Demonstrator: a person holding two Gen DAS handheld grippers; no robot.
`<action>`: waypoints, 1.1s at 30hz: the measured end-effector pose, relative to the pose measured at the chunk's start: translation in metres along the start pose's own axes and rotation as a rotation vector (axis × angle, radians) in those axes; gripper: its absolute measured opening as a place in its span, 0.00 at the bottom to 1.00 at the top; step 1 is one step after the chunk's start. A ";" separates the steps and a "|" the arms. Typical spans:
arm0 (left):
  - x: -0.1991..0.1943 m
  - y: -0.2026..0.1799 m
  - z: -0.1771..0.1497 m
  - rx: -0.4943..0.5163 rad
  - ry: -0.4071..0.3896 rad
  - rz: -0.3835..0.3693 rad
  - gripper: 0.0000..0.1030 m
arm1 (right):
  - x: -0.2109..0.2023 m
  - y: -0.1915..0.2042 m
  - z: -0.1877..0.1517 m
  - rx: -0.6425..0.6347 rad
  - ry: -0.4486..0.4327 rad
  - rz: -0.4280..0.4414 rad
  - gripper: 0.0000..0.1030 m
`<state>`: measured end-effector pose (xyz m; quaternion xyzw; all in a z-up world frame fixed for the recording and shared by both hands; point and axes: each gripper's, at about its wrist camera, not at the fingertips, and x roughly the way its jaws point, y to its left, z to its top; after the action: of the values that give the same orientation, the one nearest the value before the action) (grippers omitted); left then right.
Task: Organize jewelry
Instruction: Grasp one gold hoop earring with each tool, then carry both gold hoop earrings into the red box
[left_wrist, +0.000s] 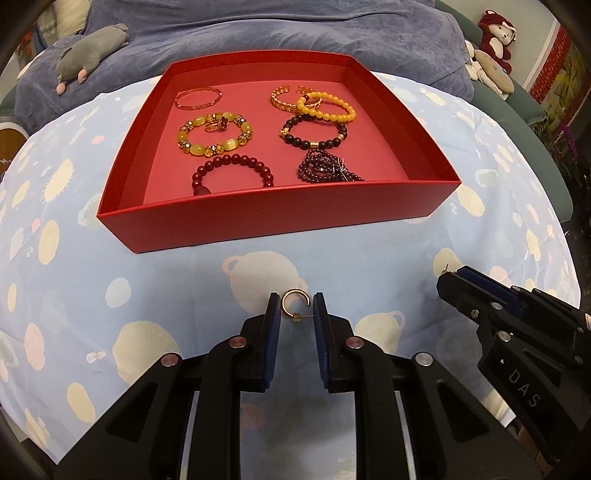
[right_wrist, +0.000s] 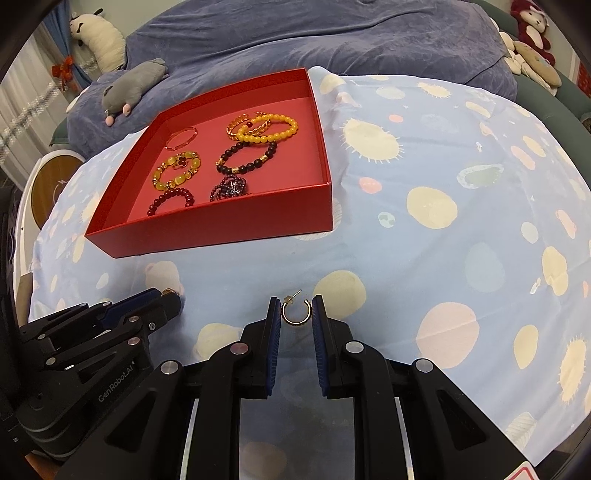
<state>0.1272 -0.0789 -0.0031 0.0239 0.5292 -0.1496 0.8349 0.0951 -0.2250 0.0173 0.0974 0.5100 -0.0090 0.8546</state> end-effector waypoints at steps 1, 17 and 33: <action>-0.003 0.001 0.000 -0.003 -0.004 -0.001 0.17 | -0.002 0.002 0.000 -0.002 -0.004 0.002 0.16; -0.063 0.013 -0.006 -0.037 -0.085 -0.008 0.17 | -0.050 0.035 -0.006 -0.051 -0.065 0.040 0.16; -0.102 0.021 0.057 -0.017 -0.188 0.008 0.17 | -0.081 0.065 0.062 -0.114 -0.176 0.073 0.16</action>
<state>0.1428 -0.0473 0.1108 0.0048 0.4495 -0.1435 0.8817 0.1177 -0.1789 0.1268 0.0661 0.4290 0.0426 0.8999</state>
